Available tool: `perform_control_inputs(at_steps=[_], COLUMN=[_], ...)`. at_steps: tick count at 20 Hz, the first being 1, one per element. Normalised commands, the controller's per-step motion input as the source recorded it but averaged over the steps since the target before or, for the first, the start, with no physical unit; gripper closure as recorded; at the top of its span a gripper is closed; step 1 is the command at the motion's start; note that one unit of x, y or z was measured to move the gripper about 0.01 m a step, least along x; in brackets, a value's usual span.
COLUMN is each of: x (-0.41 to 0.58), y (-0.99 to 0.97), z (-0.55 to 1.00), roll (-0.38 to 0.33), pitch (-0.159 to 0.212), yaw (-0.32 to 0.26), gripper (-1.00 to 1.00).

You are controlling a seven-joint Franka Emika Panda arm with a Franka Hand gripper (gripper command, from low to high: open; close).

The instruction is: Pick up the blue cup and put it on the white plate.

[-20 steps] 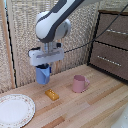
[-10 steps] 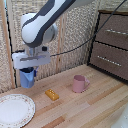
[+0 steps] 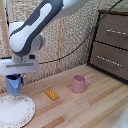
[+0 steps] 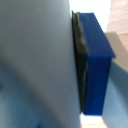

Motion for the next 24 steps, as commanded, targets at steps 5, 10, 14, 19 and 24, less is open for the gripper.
perform_control_inputs(at_steps=[5, 10, 14, 19, 24], x=[0.223, 0.245, 0.082, -0.001, 0.123], y=[0.64, 0.34, 0.15, -0.22, -0.25], z=[-0.38, -0.14, 0.17, 0.72, 0.95], roll=[-0.252, -0.375, -0.320, -0.039, -0.016], pitch=[0.052, -0.017, -0.068, -0.002, -0.047], yaw=[0.016, 0.000, 0.032, 0.080, 0.064], gripper=[1.00, 1.00, -1.00, -1.00, -1.00])
